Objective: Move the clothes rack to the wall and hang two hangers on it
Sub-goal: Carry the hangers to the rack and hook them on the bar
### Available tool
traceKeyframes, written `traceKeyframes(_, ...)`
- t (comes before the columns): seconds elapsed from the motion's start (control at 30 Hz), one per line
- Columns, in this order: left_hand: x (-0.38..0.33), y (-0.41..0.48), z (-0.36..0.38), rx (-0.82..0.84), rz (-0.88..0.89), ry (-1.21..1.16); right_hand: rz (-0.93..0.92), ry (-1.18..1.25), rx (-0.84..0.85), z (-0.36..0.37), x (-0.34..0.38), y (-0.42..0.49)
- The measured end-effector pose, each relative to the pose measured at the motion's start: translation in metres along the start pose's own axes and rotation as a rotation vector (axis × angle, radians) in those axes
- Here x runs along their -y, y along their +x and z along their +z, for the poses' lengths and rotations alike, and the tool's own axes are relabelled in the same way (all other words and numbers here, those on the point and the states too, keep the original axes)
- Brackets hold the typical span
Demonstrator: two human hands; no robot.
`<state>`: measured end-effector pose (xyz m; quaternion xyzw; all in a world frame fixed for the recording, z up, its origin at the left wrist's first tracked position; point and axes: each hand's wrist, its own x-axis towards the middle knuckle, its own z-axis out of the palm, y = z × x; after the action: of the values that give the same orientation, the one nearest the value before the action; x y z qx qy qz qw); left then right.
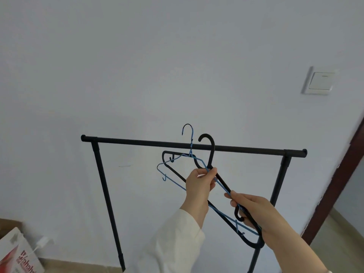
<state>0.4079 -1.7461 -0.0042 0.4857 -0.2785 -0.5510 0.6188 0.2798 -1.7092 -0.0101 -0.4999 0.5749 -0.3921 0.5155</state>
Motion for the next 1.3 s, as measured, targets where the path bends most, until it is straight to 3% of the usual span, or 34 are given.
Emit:
traceKeyframes(0.67, 0.025, -0.003, -0.045, 0.065, -0.07, 0.034, 0.074, -0.051, 0.003, 0.027, -0.02, -0.017)
traceKeyframes(0.97, 0.014, -0.007, -0.043, 0.089, 0.03, 0.069, -0.012, -0.026, -0.069, 0.032, -0.012, -0.031)
traceKeyframes(1.3, 0.003, -0.003, -0.046, 0.089, 0.006, 0.008, -0.1, -0.078, -0.174, 0.029, 0.011, -0.028)
